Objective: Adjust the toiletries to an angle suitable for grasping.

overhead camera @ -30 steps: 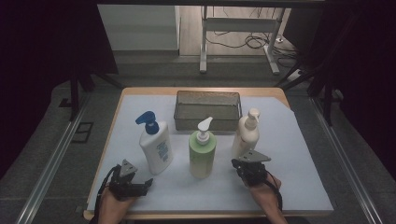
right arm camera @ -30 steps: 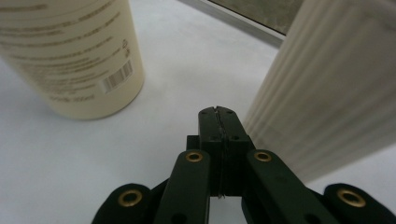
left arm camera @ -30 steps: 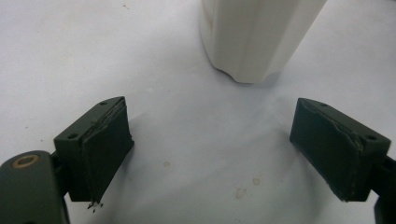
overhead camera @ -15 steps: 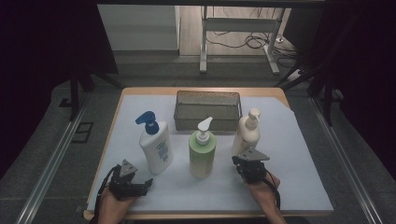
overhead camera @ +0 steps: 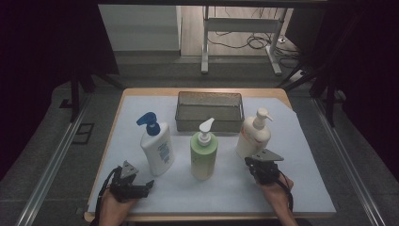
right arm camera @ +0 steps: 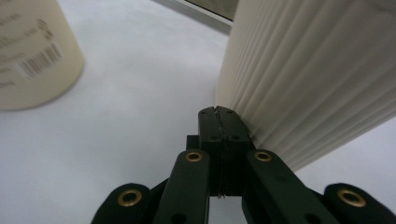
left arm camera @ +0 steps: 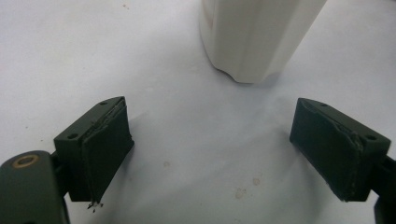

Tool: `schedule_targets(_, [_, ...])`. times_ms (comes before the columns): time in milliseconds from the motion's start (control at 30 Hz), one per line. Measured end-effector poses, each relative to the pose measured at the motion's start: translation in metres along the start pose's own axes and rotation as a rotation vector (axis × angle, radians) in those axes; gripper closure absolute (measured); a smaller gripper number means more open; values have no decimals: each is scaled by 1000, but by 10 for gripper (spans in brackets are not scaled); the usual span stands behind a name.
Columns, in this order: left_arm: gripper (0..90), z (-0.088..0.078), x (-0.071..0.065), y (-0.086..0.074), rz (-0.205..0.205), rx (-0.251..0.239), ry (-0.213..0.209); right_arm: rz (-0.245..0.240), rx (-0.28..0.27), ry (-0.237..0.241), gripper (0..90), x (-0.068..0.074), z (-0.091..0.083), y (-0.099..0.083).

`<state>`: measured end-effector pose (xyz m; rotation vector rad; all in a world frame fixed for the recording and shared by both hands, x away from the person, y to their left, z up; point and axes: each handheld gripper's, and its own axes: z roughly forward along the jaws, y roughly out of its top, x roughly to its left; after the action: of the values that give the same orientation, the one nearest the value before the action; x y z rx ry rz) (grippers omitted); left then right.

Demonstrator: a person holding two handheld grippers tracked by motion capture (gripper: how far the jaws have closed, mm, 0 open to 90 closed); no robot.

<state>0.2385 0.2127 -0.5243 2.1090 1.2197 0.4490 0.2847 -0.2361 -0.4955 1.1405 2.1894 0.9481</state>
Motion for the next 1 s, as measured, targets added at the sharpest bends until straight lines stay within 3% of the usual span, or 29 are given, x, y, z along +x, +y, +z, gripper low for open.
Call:
schedule_targets(267, [122, 0, 0, 0, 0, 0, 0, 26, 12, 37, 892, -5, 0, -2])
schedule_targets(567, [122, 0, 0, 0, 0, 0, 0, 12, -32, 97, 857, -5, -23, -6])
schedule_targets(1000, [122, 0, 0, 0, -1, -1, 0, 48, -54, 66, 733, -23, -63, 4])
